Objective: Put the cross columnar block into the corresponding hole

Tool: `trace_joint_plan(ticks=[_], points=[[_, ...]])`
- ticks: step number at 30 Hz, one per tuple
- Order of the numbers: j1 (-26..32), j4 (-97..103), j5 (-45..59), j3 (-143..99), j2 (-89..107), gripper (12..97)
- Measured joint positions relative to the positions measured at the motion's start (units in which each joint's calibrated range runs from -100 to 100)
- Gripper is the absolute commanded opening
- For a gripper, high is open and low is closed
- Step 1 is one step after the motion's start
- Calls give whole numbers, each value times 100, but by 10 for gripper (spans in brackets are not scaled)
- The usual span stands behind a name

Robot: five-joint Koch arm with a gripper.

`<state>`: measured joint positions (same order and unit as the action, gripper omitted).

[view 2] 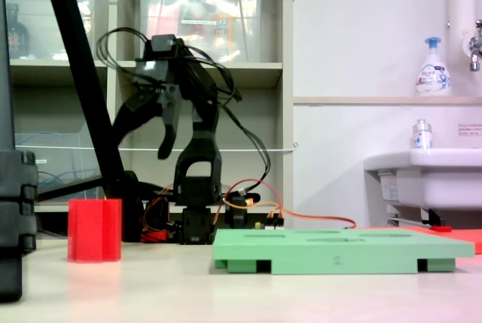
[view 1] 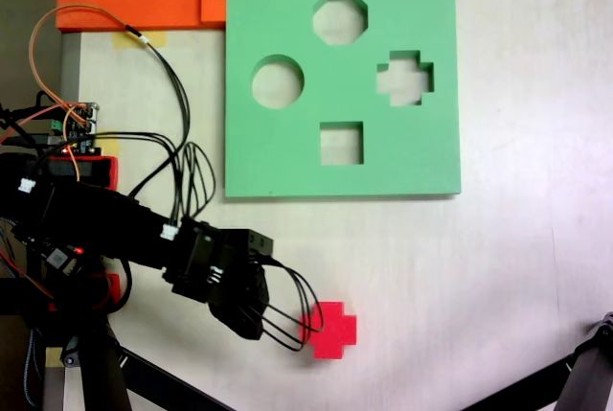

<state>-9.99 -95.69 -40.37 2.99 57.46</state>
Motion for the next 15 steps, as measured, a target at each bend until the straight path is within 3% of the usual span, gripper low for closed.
trace_joint_plan(ticks=[6,15], points=[[-88,-10,166,353,-1587,887],[-225,-10,249,1137,-3502,893]])
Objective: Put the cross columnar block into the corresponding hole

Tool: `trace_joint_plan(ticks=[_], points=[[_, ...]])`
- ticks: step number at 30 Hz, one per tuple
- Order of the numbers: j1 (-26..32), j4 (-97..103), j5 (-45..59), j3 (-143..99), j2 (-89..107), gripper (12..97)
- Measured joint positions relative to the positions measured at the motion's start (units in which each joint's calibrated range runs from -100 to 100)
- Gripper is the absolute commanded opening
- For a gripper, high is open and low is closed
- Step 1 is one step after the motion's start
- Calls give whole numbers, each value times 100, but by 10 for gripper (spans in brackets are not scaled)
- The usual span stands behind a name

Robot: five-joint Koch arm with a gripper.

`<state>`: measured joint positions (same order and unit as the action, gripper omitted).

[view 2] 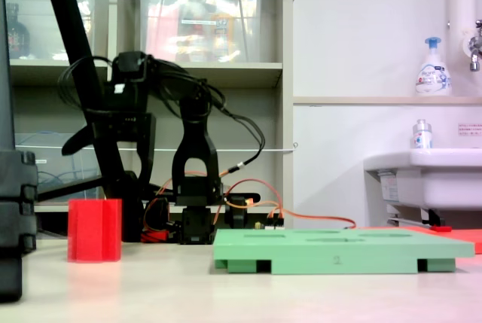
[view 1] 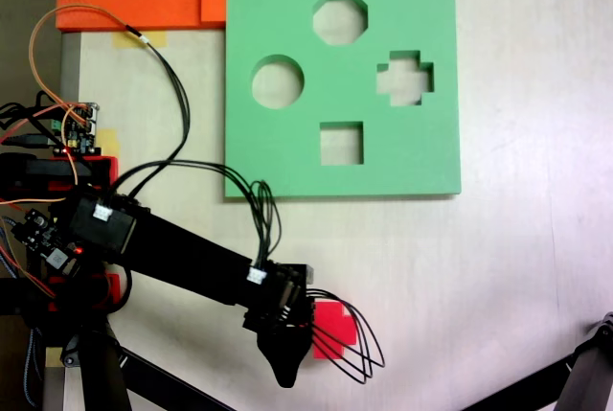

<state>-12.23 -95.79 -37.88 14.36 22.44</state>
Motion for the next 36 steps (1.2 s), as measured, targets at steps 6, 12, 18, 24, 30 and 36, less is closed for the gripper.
trace_joint_plan(ticks=[6,12,18,24,30,36], points=[[-10,10,5,510,-889,893],[15,10,5,1098,-1751,893],[15,88,5,1225,-2394,893],[20,117,24,1235,-2804,891],[39,117,24,1244,-3187,886],[5,215,20,1284,-3461,630]])
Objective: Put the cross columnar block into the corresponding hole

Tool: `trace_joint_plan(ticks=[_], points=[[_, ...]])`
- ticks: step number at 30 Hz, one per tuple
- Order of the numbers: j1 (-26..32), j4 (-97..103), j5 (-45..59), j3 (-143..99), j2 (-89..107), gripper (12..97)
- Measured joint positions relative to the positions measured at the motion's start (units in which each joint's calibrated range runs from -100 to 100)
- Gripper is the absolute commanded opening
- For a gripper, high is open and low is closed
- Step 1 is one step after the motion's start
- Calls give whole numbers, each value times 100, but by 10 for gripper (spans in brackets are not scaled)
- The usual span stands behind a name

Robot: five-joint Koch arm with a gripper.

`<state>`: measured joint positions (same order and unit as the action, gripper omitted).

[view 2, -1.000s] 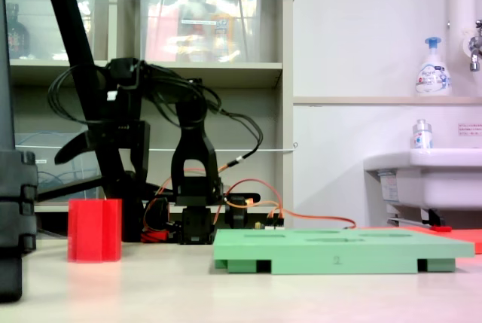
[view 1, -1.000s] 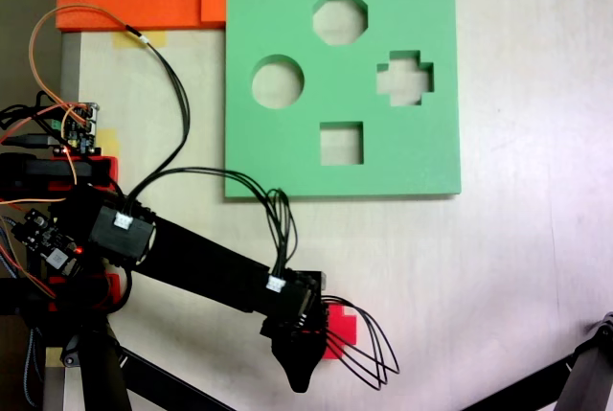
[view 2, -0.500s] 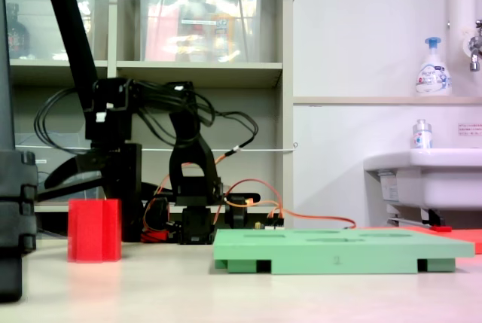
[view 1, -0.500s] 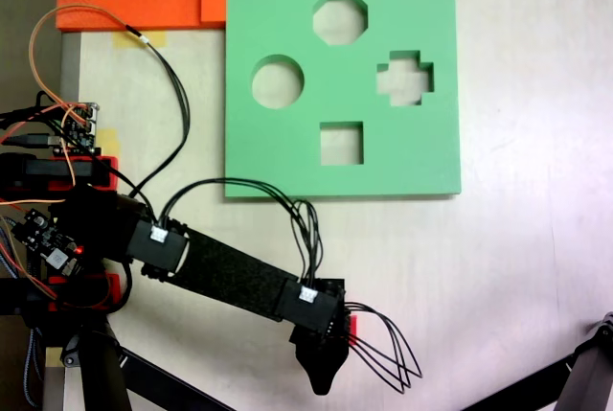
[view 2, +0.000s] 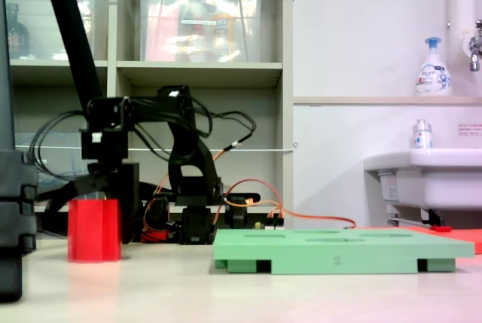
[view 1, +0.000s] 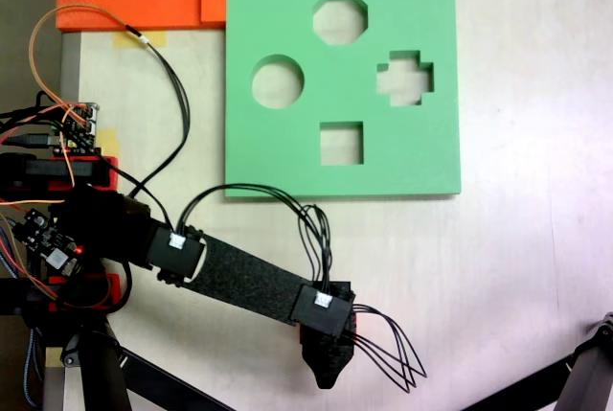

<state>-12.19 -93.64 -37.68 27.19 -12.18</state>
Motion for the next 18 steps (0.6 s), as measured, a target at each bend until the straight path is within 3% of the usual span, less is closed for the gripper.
trace_joint_plan(ticks=[6,18], points=[[-24,10,10,-108,82,444],[-34,-39,10,-216,123,393]])
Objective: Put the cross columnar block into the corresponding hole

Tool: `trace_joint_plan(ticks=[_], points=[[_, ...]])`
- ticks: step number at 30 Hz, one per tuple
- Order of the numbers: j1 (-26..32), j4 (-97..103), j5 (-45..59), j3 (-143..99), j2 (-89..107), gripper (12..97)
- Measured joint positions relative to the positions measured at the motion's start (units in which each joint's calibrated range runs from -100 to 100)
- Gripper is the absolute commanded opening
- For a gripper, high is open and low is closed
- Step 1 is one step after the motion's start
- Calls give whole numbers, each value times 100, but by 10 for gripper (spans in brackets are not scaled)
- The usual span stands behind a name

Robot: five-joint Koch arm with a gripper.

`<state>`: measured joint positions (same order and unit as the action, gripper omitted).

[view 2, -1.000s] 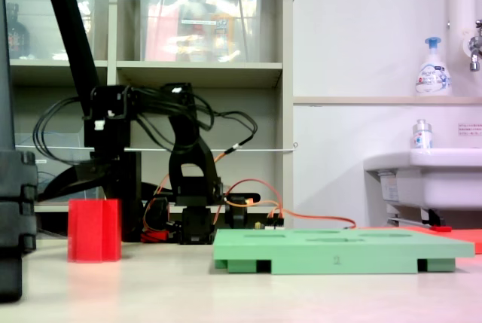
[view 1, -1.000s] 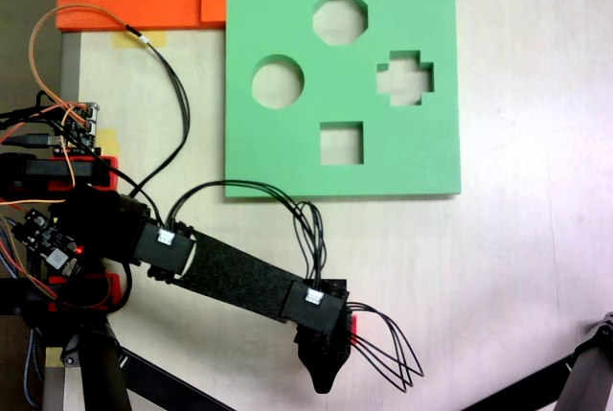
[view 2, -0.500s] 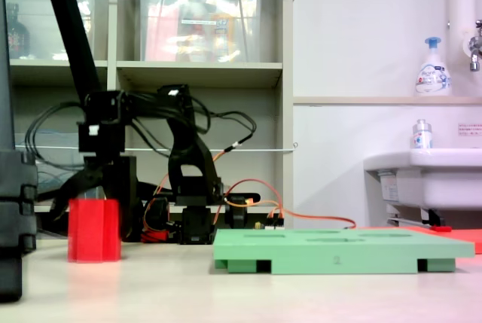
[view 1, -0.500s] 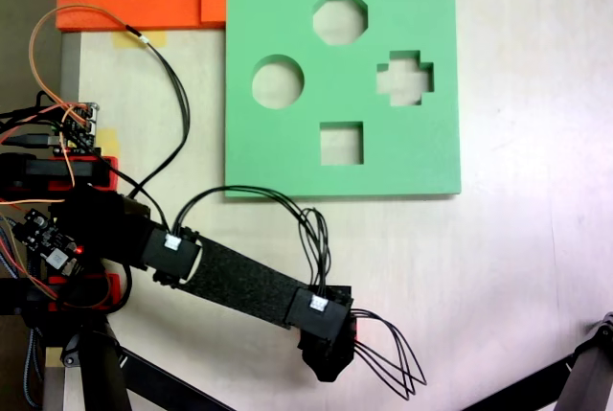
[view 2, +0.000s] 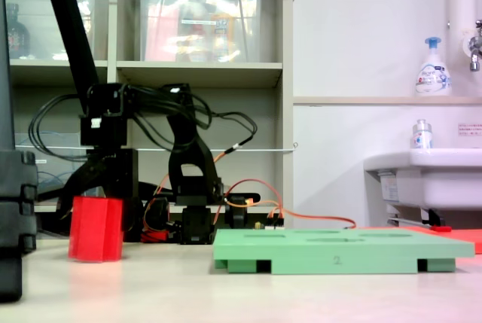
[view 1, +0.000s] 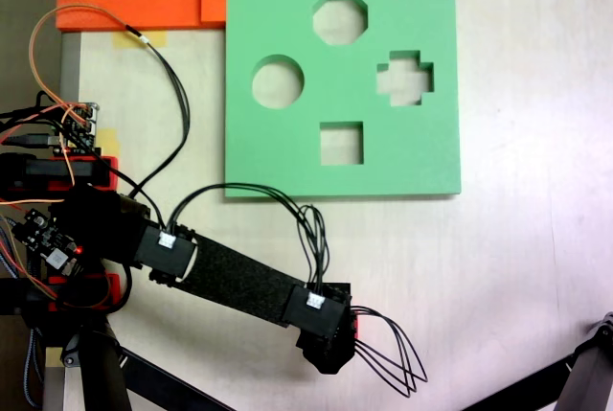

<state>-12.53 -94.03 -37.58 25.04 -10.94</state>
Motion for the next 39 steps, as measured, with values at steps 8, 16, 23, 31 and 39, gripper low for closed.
trace_joint_plan(ticks=[8,16,23,31,39], points=[[0,-59,-15,-216,780,383],[137,-225,-283,-333,1819,358],[557,-245,-703,-333,3475,359],[1802,-382,-1939,-196,5198,360],[3096,-411,-2759,206,5144,362]])
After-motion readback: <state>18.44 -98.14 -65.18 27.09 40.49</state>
